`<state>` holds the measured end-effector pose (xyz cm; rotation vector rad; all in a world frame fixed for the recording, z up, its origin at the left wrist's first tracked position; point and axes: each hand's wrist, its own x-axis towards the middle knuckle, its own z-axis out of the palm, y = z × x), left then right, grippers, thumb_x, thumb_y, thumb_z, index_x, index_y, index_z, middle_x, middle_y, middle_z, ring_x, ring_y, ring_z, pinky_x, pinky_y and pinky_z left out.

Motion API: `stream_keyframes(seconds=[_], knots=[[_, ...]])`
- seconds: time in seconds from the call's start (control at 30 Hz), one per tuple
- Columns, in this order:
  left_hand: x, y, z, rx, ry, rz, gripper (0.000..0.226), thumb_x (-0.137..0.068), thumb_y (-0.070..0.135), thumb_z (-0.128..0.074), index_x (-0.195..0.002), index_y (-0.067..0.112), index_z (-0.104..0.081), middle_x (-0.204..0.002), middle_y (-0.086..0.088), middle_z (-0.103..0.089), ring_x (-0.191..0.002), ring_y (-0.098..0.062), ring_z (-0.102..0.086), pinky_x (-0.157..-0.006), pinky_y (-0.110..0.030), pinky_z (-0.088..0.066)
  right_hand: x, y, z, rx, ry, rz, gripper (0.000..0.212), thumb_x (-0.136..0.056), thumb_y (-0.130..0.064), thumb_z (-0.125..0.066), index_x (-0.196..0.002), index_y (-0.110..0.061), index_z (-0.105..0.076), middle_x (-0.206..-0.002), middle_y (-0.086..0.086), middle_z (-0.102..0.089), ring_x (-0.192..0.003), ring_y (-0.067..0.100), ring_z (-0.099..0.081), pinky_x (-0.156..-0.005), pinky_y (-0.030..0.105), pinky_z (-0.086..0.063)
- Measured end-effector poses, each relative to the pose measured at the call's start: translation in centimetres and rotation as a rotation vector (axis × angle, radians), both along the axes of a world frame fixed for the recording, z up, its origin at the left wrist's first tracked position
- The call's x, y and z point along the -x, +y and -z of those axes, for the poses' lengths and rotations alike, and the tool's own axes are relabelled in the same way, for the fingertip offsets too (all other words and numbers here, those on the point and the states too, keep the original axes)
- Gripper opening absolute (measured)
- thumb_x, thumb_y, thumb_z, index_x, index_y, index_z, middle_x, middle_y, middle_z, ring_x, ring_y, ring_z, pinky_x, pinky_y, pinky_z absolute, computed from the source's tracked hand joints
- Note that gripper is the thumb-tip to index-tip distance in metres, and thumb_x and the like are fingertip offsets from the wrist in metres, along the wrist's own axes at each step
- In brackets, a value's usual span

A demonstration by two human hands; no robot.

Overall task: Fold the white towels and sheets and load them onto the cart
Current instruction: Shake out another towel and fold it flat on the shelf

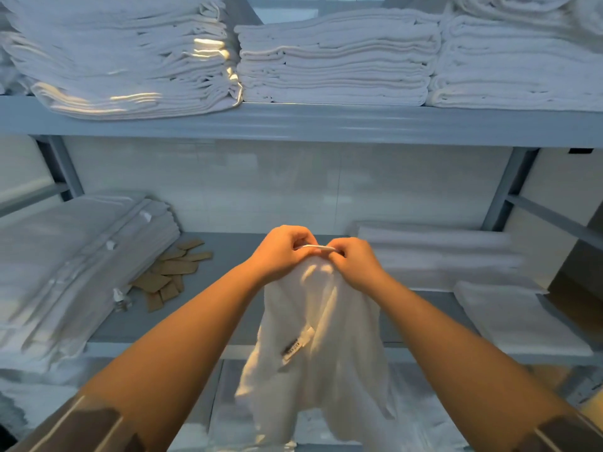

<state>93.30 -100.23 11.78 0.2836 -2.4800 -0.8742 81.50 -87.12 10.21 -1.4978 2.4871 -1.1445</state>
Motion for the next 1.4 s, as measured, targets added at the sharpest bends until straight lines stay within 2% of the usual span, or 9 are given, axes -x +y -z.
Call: stream_keyframes(seconds=[0.3,0.53,0.7,0.87,1.07,1.17,1.23,1.3,1.4], knots=[[-5.1,-4.4,2.0,0.143,-0.149,-0.173,0.013,-0.091,0.01,-0.056,-0.088,0.014,-0.068,-0.083,0.005,-0.066,-0.081,-0.015,-0.061,-0.068,-0.025,-0.04,1.9,-0.7,0.2,-0.031,0.0,0.141,0.03,-0.093,-0.021,-0.058,-0.063,-0.019,-0.052,-0.056,-0.005,-0.044,-0.068,0.021,-0.046,-0.059,0.03,-0.029],[-7.6,-6.4,3.0,0.022,-0.118,-0.311,0.019,-0.09,0.01,-0.058,-0.075,0.018,-0.065,-0.073,0.007,-0.064,-0.073,-0.015,-0.057,-0.061,-0.023,-0.04,3.3,0.0,2.0,-0.038,-0.061,0.218,0.034,-0.09,-0.025,-0.062,-0.058,-0.019,-0.054,-0.05,-0.007,-0.044,-0.062,0.019,-0.045,-0.051,0.028,-0.031],[-6.4,-5.4,2.5,-0.054,0.045,-0.366,0.018,-0.09,0.016,-0.061,-0.072,0.014,-0.063,-0.068,0.002,-0.061,-0.066,-0.012,-0.054,-0.059,-0.022,-0.039,3.7,0.2,2.4,0.09,-0.348,0.228,0.01,-0.082,-0.019,-0.073,-0.086,-0.01,-0.069,-0.071,-0.003,-0.056,-0.072,0.014,-0.051,-0.064,0.025,-0.037],[-3.6,-2.9,1.1,-0.241,0.131,-0.255,0.018,-0.09,0.01,-0.055,-0.097,0.018,-0.07,-0.092,0.008,-0.068,-0.08,-0.006,-0.061,-0.072,-0.018,-0.046,2.2,0.3,0.0,0.186,-0.696,0.058,0.033,-0.086,0.01,-0.05,-0.111,-0.008,-0.062,-0.073,0.007,-0.047,-0.059,0.017,-0.04,-0.054,0.028,-0.03],[-0.7,0.7,1.2,-0.24,-0.043,0.08,0.034,-0.091,0.01,-0.06,-0.124,0.018,-0.06,-0.075,0.002,-0.059,-0.057,0.001,-0.048,-0.061,-0.013,-0.038,-0.5,1.7,-3.0,0.092,-0.421,-0.293,0.03,-0.085,0.016,-0.047,-0.099,-0.011,-0.051,-0.083,0.002,-0.049,-0.061,-0.001,-0.049,-0.058,0.011,-0.037],[-0.3,1.9,1.4,-0.203,-0.178,0.194,0.024,-0.092,0.015,-0.061,-0.115,0.015,-0.064,-0.088,-0.004,-0.065,-0.074,-0.01,-0.053,-0.073,-0.023,-0.044,-0.9,1.7,-3.2,0.03,-0.313,-0.387,0.03,-0.085,0.013,-0.053,-0.098,-0.014,-0.053,-0.086,0.002,-0.053,-0.069,0.006,-0.054,-0.067,0.017,-0.043],[-0.1,2.0,1.5,-0.18,-0.164,0.116,0.013,-0.091,0.019,-0.063,-0.097,0.008,-0.066,-0.089,-0.003,-0.068,-0.08,-0.011,-0.056,-0.077,-0.028,-0.045,-0.5,1.8,-2.9,0.012,-0.272,-0.398,0.029,-0.085,0.007,-0.061,-0.102,-0.016,-0.056,-0.086,0.001,-0.052,-0.066,0.01,-0.052,-0.068,0.021,-0.043],[-0.1,1.6,1.5,-0.155,-0.111,0.005,0.015,-0.09,0.023,-0.065,-0.083,0.01,-0.063,-0.07,0.006,-0.057,-0.065,-0.006,-0.048,-0.061,-0.023,-0.037,0.4,2.2,-2.3,-0.023,-0.217,-0.342,0.029,-0.083,-0.004,-0.07,-0.108,-0.015,-0.059,-0.088,-0.002,-0.053,-0.065,0.011,-0.046,-0.066,0.019,-0.04],[-0.7,0.5,1.3,-0.156,-0.051,-0.113,0.009,-0.09,0.021,-0.063,-0.083,0.014,-0.062,-0.07,0.012,-0.056,-0.061,0.003,-0.049,-0.049,-0.011,-0.034,1.8,3.0,-1.1,-0.128,-0.15,-0.25,0.01,-0.084,-0.011,-0.072,-0.09,-0.013,-0.064,-0.074,-0.003,-0.056,-0.068,0.014,-0.047,-0.062,0.023,-0.037]])
